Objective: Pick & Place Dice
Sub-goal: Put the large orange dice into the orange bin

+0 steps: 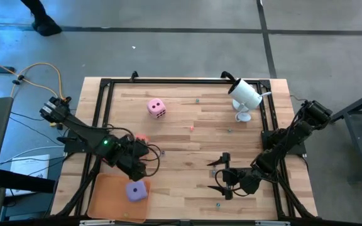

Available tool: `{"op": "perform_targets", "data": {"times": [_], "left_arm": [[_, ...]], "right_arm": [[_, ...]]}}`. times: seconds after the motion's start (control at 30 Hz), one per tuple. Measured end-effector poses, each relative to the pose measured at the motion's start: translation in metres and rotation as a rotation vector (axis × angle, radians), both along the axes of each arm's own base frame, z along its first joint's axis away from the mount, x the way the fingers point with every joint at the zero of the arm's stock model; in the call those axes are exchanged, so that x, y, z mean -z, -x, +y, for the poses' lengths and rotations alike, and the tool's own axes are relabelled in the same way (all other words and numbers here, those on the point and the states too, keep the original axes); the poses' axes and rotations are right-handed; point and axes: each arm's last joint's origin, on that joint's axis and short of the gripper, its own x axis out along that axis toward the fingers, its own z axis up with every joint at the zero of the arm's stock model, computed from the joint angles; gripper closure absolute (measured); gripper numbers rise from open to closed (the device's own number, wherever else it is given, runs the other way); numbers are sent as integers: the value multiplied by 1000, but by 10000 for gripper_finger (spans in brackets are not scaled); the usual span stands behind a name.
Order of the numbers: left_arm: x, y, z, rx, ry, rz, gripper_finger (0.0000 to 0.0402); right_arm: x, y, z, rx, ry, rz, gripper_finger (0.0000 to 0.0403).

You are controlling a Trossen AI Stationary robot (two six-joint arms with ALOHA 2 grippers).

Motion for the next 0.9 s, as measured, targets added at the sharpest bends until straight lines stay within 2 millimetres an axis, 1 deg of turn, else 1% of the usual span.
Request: {"op": "perform_targets", "data": {"times": [0.17, 0.43, 0.6, 0.8, 0.9], "left_arm": [[1, -1, 0, -12, -38, -11, 102], [3, -10, 14, -80, -46, -6, 101], [14, -22, 17, -95, -77, 35, 101], [35, -36, 13, -27, -147, 118, 99], [41, -41, 13, -11, -163, 143, 91]], "right_arm": [[0, 0, 0, 0, 0, 0, 4], [0, 0, 0, 1, -3, 0, 4], [0, 0, 0, 0, -1, 3, 4], [0, 0, 0, -5, -3, 5, 4], [0, 0, 0, -5, -3, 5, 4]]}}
